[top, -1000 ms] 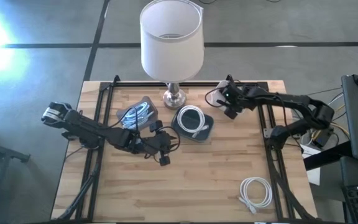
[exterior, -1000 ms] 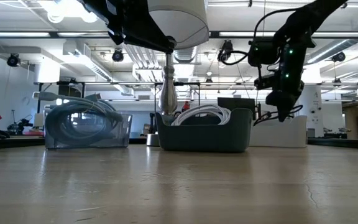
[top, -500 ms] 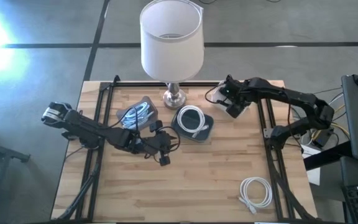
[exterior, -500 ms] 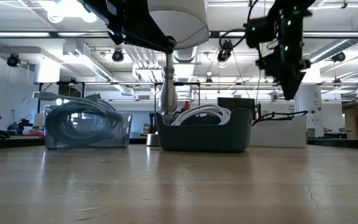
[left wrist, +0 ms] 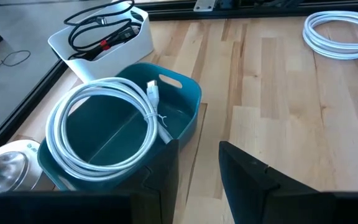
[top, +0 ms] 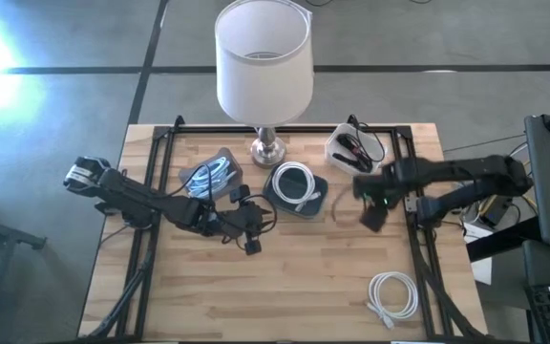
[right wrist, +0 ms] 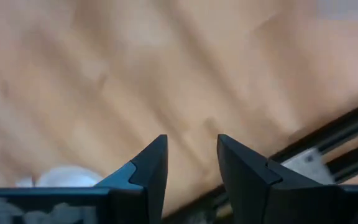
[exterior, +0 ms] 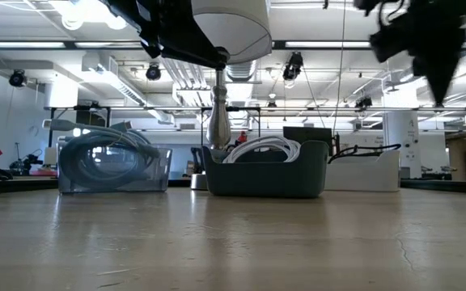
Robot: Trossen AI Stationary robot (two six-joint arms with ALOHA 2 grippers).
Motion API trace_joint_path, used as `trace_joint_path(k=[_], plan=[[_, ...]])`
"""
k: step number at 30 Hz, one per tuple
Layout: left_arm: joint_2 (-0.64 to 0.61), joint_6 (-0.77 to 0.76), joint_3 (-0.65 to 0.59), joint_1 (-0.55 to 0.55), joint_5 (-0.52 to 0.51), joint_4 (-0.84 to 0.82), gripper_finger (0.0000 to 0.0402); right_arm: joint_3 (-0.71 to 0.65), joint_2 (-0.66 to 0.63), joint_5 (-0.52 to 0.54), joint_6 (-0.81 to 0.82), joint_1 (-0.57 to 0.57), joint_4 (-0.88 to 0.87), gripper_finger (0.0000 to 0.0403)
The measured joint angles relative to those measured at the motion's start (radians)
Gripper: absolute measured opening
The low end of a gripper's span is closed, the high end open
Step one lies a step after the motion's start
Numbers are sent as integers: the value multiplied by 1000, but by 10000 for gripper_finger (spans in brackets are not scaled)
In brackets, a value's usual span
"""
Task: Pick & Place USB Port
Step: Put the white hdmi cable into the blue bin
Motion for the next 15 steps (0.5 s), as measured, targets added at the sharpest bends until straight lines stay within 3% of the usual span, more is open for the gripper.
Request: trace_joint_path(k=[8,15], plan=[[0,0,0,0,0,0,117,-147,-8,-259,125,366,22,122],[0,-2,0,0,0,0,117,-286,-4,-292,274,601,261,101]])
